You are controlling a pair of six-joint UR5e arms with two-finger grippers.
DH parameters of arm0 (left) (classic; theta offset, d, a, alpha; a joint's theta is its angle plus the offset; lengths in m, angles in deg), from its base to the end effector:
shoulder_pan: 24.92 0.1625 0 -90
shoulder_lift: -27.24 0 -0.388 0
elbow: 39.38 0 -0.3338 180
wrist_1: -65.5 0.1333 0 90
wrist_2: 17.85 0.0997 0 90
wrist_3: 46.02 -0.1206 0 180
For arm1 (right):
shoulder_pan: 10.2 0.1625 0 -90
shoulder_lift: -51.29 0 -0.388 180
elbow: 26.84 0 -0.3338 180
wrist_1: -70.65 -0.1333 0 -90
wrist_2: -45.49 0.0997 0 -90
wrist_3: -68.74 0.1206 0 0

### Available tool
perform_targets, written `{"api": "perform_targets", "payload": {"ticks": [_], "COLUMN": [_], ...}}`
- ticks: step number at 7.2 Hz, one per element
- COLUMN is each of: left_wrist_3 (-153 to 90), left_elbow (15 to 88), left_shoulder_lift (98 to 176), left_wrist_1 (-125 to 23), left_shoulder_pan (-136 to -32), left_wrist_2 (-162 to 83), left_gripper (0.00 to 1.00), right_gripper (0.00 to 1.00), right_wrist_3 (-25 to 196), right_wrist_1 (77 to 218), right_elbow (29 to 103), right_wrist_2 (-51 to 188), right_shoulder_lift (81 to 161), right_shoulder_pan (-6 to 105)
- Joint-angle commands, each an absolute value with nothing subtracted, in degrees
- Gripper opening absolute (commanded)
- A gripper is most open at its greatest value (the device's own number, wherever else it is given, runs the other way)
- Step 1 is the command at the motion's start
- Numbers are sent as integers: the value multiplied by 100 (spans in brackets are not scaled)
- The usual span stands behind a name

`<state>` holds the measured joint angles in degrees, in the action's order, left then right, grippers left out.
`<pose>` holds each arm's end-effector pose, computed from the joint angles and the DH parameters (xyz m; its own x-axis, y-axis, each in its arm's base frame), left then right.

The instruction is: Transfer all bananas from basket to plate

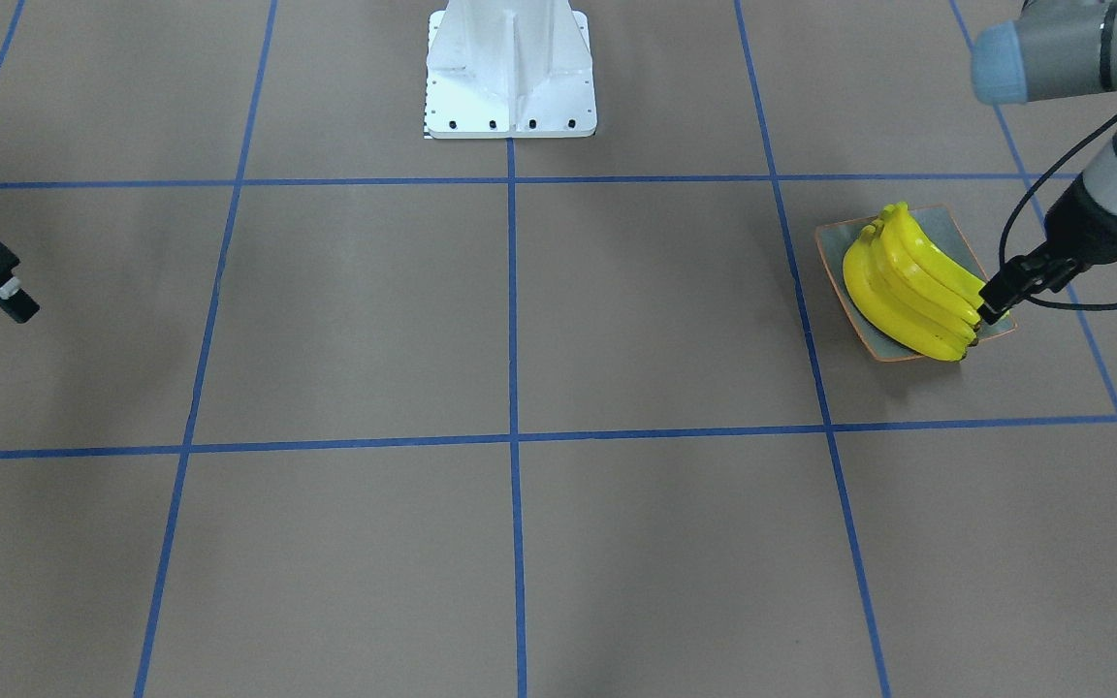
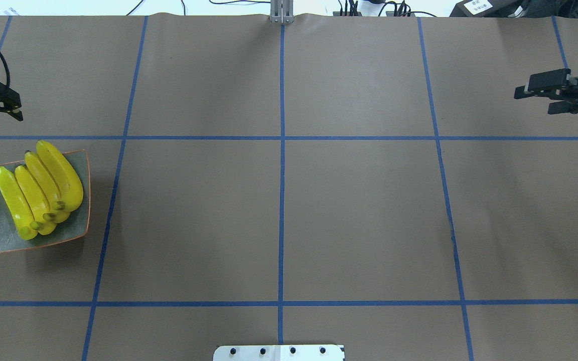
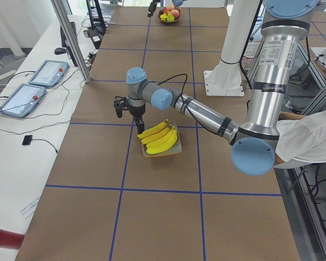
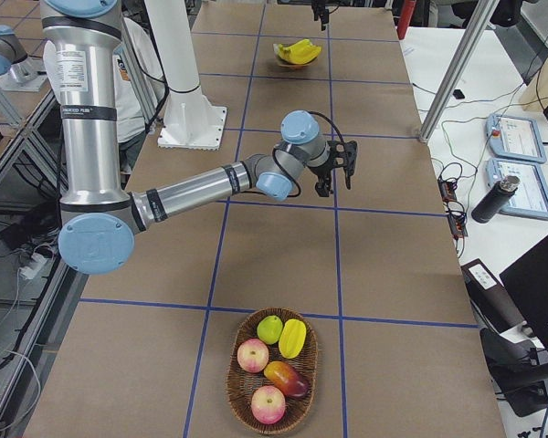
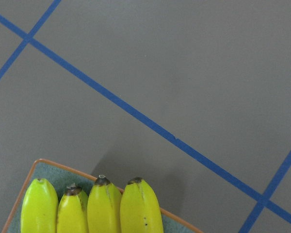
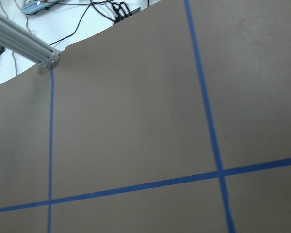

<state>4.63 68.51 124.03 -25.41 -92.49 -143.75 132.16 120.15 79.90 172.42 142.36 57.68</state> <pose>0.1258 -0.4688 0.4534 0.6796 -0.3003 -0.6693 0.2861 0.9486 -0.1351 -0.1130 -0.4395 0.4311 0.4347 0.1197 0.8926 -0.4004 0.9135 0.0725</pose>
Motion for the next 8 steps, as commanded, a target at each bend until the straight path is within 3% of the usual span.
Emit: {"api": "perform_targets", "payload": {"ticks": [1,5,8], "left_wrist_3": [-1596,-4230,-4927], "left_elbow": [6837,6653,5942], "left_shoulder_lift": [11928,11400,11487], "left_wrist_1": [-2555,-2538,-2564], "left_shoulder_pan": [-10021,-10953,-11333], "left_wrist_2": [-14879,-14898,-15443], "left_gripper": [100,100,100], "right_gripper": [100,100,100], "right_wrist_3": [11952,8203,6956], "right_wrist_1": [12178,14738,15518], "right_elbow": [7880,7863,7863], "right_wrist_2": [17293,17742,17663], "right_shoulder_lift": [14874,15017,14982], "right_shoulder_pan": [6211,7449,7716]}}
